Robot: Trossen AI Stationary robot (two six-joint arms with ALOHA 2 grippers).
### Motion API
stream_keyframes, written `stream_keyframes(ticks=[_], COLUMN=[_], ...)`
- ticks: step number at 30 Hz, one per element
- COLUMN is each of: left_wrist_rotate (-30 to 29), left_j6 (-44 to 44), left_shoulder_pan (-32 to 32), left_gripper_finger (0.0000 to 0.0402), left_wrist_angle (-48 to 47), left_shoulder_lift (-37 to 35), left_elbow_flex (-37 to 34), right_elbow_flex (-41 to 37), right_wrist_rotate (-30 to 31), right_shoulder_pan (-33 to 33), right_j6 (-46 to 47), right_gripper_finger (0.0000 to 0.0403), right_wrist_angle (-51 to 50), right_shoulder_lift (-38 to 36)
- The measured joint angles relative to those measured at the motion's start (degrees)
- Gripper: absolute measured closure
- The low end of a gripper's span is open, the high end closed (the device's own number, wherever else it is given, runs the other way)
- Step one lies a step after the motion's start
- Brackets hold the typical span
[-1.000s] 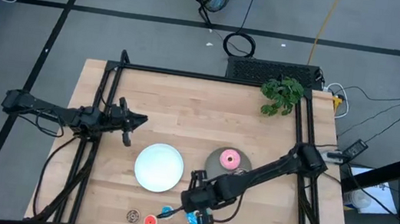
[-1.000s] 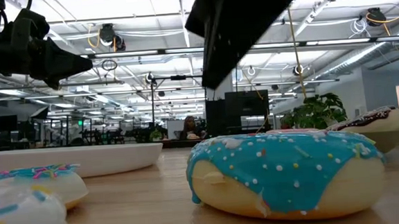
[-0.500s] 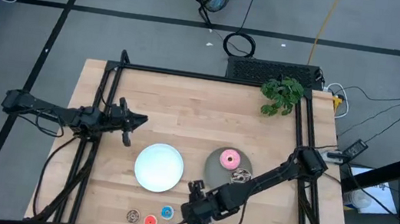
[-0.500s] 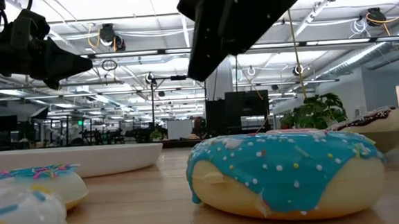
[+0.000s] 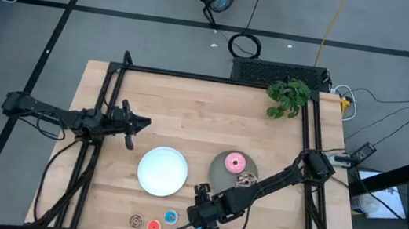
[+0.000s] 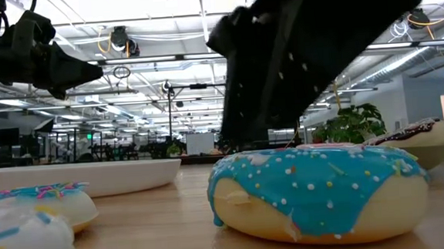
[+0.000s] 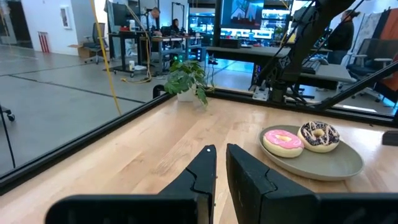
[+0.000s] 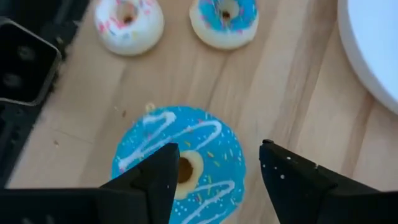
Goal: Pick & Place donuts
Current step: Put the big blue donut on the gray plate
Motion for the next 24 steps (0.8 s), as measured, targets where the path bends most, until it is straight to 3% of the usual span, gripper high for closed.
stream_keyframes(ticks=[11,18,24], left_wrist_rotate=[0.0,0.0,0.0], left_j6=[0.0,0.0,0.0], left_shoulder_pan=[0.0,0.0,0.0], left_gripper_finger=[0.0360,0.0360,0.0360], left_wrist_angle=[0.0,0.0,0.0], left_shoulder_lift=[0.0,0.0,0.0], left_elbow_flex=[0.0,0.0,0.0], right_elbow_flex=[-8.9,-10.6,-10.6], right_wrist_rotate=[-0.3,-0.3,-0.2], right_shoulder_pan=[-0.8,-1.3,-1.4], right_j6=[1.9,1.7,1.7], right_gripper_finger=[0.0199,0.0201,0.0261], right_wrist_angle=[7.7,10.3,10.5], right_shoulder_lift=[-0.1,-0.2,-0.2])
